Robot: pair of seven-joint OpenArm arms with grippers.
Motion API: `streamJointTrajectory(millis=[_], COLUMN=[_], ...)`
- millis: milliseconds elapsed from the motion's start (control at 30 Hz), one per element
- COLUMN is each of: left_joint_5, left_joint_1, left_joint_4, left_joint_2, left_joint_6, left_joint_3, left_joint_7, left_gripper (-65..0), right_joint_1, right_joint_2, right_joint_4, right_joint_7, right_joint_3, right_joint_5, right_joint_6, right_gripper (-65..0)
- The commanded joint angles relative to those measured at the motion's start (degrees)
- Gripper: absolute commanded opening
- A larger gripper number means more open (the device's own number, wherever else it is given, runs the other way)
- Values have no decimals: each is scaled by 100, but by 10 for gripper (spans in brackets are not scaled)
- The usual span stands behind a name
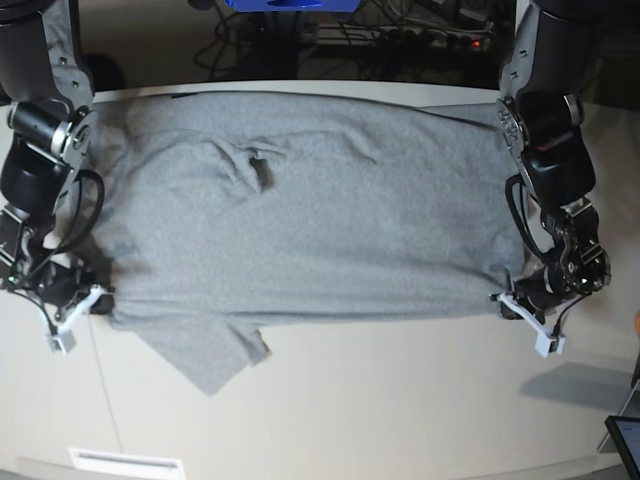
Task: Fold the T-shirt properly
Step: 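Lower both grippers and grasp the grey shirt's hem corners, then lift the hem with both grippers and fold it onto the collar edge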
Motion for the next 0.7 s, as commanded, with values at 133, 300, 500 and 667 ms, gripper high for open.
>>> streamJointTrajectory(millis=[133, 300, 500, 667], left_joint_5=[0, 0, -9, -9], left_joint_1=[-30, 164, 507, 823], left_joint_4=[463, 902, 1816, 2476], left_joint_2=[-131, -131, -78, -34], left_joint_6=[-246, -264, -264, -264], left_joint_3=[-9, 0, 0, 0], left_joint_7=[135, 179, 557, 856], left_gripper=[-650, -650, -650, -650], right_joint_1=[-12, -188, -355, -460], right_joint_2=[121, 33, 15, 15], right_joint_4=[682, 1104, 1262, 1534], right_joint_7=[109, 74, -32, -102], right_joint_3=[9, 9, 9, 9], right_joint_5=[80, 80, 80, 80], right_joint_6=[-27, -27, -27, -27], right_gripper=[-647, -647, -647, -647])
